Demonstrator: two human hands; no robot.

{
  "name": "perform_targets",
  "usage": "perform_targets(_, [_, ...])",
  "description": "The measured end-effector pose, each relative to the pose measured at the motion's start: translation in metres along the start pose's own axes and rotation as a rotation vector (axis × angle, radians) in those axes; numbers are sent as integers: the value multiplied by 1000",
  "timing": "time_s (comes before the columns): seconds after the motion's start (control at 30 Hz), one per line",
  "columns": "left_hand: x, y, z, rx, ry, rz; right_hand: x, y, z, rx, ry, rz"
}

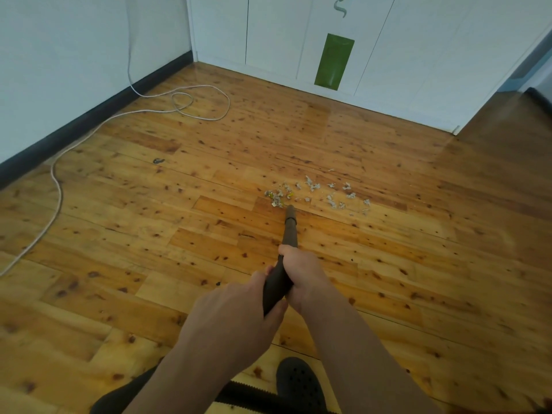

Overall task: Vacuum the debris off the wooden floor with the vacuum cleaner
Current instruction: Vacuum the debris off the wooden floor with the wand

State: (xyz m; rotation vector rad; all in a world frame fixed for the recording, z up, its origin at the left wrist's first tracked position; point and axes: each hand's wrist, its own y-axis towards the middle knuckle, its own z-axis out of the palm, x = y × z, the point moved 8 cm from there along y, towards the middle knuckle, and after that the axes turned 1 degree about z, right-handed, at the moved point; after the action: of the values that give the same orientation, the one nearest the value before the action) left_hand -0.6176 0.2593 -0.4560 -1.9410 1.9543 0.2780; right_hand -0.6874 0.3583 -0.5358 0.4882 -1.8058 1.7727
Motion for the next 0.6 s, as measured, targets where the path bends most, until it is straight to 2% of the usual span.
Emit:
perform_targets(0.3, [11,-5,-6,-51,33,-36,-1,1,17,32,-28,-24])
perform_targets(0.6, [30,-12,-13,-22,29,-89,-6,0,42,57,-71,-40])
